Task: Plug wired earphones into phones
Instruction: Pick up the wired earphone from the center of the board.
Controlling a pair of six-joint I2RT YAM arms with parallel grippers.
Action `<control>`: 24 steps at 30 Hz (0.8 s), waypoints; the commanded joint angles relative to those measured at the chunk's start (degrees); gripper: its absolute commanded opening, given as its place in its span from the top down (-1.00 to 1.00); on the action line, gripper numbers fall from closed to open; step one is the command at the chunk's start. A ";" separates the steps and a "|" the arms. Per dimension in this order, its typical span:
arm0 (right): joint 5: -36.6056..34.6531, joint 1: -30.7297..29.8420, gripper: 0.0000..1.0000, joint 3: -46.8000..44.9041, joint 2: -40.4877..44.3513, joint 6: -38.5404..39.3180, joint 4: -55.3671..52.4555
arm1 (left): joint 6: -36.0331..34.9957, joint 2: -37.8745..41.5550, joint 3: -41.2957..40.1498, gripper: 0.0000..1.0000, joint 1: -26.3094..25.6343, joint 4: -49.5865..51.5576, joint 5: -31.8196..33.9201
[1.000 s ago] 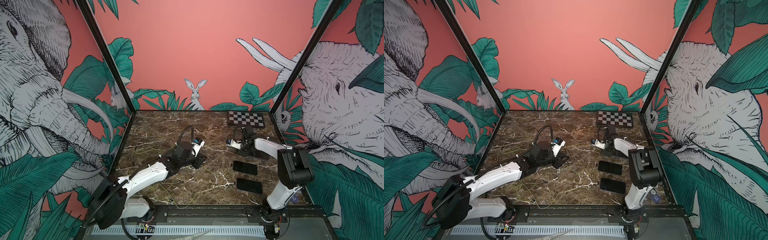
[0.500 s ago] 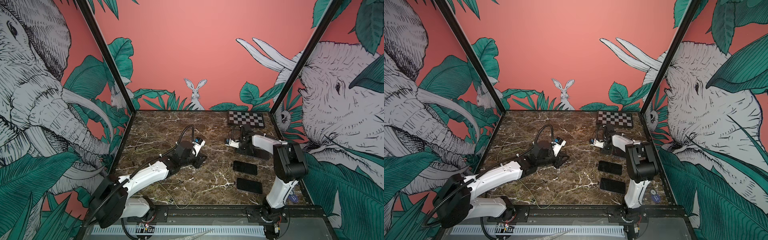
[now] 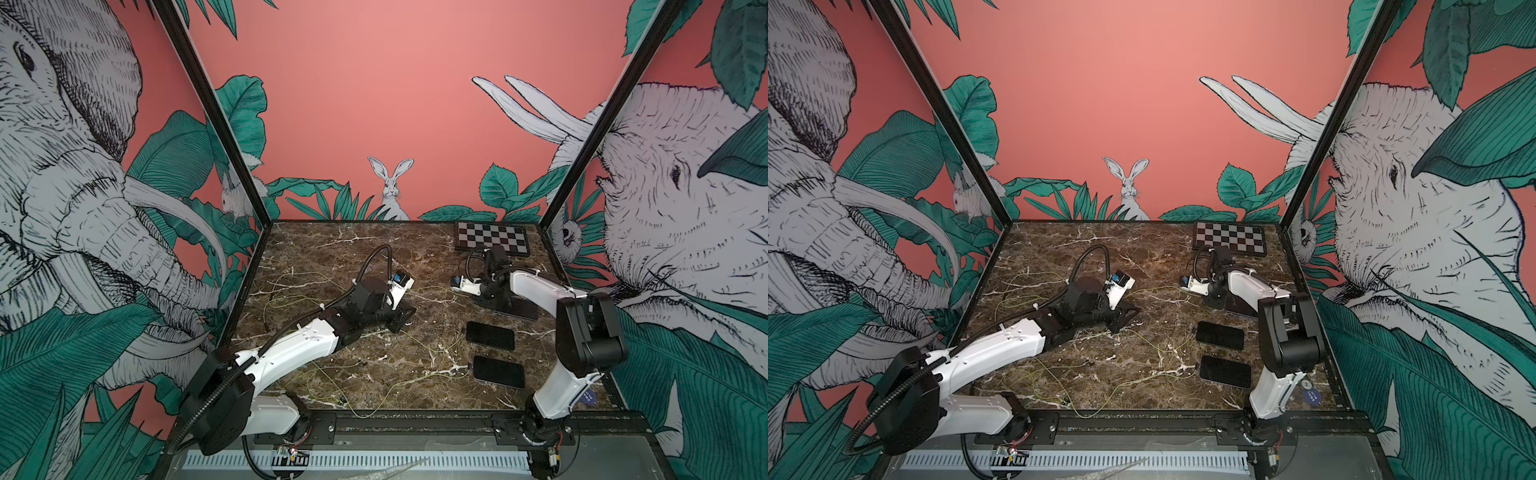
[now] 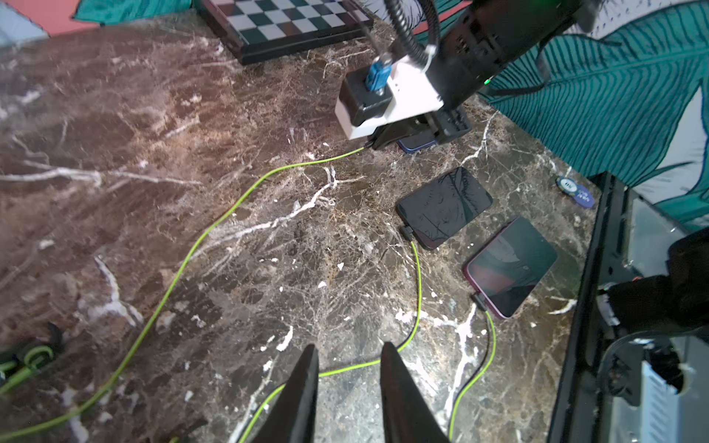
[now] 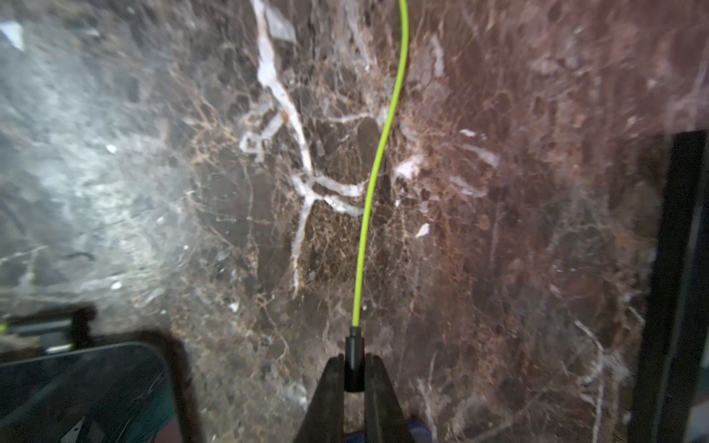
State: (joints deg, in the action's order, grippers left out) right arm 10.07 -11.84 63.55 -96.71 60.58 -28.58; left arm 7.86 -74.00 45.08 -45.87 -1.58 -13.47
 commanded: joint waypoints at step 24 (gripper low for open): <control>18.03 -15.75 0.79 -7.40 34.88 -5.87 -2.05 | -41.20 -2.03 7.68 0.09 -0.45 -10.62 -18.46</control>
State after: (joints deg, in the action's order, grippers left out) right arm 26.46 -26.35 54.39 -61.69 54.37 -30.06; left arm -27.38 -76.07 51.27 -46.09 -11.90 -26.87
